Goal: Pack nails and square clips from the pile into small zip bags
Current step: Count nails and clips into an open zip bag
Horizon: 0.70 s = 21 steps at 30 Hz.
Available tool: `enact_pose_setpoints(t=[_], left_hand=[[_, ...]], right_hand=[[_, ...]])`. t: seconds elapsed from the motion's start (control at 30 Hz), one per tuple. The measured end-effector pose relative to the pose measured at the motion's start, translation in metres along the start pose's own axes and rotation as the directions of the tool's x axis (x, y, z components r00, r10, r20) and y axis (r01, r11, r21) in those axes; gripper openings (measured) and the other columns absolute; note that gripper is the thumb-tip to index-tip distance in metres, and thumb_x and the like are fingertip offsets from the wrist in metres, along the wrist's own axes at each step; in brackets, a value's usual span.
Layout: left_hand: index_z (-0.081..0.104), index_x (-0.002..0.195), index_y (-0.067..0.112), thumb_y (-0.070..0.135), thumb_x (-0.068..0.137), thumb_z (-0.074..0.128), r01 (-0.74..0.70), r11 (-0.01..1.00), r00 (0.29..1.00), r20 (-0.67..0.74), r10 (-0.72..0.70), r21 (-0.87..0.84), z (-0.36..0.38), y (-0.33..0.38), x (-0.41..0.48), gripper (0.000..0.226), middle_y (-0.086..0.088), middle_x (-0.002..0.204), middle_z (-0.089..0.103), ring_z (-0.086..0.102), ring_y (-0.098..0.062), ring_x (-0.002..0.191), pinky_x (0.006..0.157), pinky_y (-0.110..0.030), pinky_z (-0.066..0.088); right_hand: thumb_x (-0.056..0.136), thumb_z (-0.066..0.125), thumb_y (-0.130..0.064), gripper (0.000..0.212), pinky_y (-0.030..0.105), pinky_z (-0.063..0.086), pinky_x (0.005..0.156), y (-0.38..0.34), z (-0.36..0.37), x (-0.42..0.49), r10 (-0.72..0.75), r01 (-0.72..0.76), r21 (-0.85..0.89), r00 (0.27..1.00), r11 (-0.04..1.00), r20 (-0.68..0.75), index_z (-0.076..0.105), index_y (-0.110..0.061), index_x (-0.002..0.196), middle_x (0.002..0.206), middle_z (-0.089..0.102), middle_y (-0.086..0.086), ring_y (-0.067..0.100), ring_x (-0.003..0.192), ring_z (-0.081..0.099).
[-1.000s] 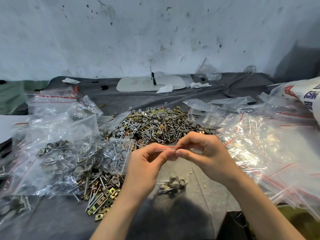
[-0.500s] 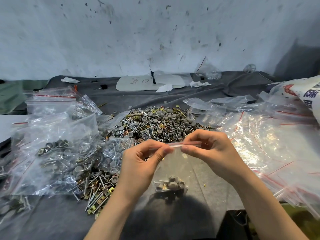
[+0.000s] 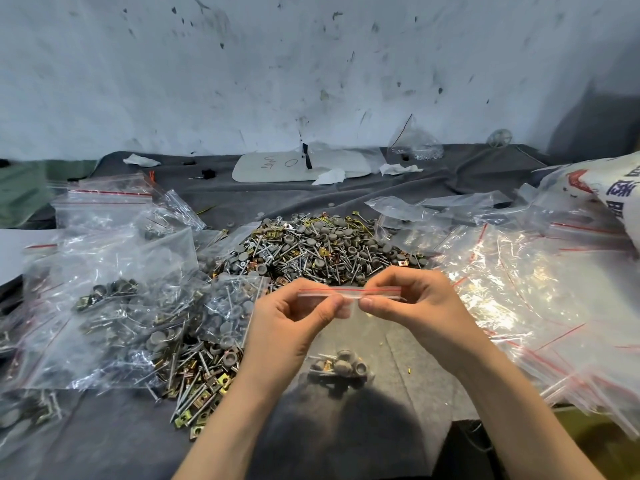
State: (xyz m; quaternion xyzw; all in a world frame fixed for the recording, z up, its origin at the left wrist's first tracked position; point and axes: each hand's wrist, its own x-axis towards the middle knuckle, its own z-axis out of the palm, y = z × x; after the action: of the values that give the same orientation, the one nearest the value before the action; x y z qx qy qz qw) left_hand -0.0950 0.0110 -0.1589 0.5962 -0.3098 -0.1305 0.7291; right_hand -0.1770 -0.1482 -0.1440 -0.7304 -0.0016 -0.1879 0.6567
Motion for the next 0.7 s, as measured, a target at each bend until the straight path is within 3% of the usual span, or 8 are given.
enact_pose_setpoints(t=[0.13, 0.33, 0.53, 0.7], left_hand=[[0.068, 0.089, 0.0, 0.012, 0.07, 0.071, 0.013, 0.999, 1.0, -0.021, -0.014, -0.044, 0.002, 0.0, 0.0, 0.022, -0.014, 0.079, 0.074, 0.071, -0.018, 0.072, 0.069, -0.019, 0.053], [0.069, 0.084, 0.0, 0.008, 0.07, 0.071, 0.024, 0.997, 1.0, 0.014, -0.023, -0.072, 0.004, 0.003, -0.002, 0.016, -0.009, 0.091, 0.075, 0.071, -0.017, 0.085, 0.073, -0.02, 0.053], [0.061, 0.068, 0.006, 0.007, 0.069, 0.071, 0.046, 0.992, 0.999, 0.012, -0.045, -0.12, 0.009, 0.006, -0.004, 0.009, -0.006, 0.102, 0.071, 0.069, -0.014, 0.091, 0.075, -0.022, 0.053], [0.069, 0.061, 0.015, 0.011, 0.065, 0.073, 0.061, 0.993, 0.998, 0.001, -0.061, -0.1, 0.004, 0.008, -0.003, 0.007, -0.001, 0.103, 0.071, 0.068, -0.014, 0.097, 0.075, -0.018, 0.051]], right_hand=[[0.064, 0.078, -0.021, 0.009, 0.014, 0.041, 0.055, 0.001, 0.005, -0.001, -0.012, 0.012, 0.005, 1.0, 1.0, -0.021, 0.072, -0.018, 0.071, 0.063, 0.061, -0.006, 0.005, 0.059, 0.051], [0.065, 0.076, -0.02, 0.008, 0.013, 0.042, 0.057, 0.001, 0.009, -0.002, -0.028, 0.029, 0.031, 0.999, 0.999, -0.038, 0.073, -0.018, 0.073, 0.064, 0.063, -0.005, 0.003, 0.06, 0.053], [0.075, 0.073, 0.005, 0.018, 0.011, 0.044, 0.059, 0.002, 0.013, -0.002, -0.058, 0.058, 0.012, 0.998, 0.998, -0.028, 0.069, -0.012, 0.073, 0.064, 0.067, -0.007, 0.001, 0.061, 0.06], [0.069, 0.076, -0.011, 0.007, 0.015, 0.049, 0.064, 0.002, 0.011, -0.003, -0.053, 0.057, 0.094, 0.998, 0.994, -0.039, 0.073, -0.015, 0.073, 0.072, 0.072, -0.001, 0.007, 0.069, 0.067]])
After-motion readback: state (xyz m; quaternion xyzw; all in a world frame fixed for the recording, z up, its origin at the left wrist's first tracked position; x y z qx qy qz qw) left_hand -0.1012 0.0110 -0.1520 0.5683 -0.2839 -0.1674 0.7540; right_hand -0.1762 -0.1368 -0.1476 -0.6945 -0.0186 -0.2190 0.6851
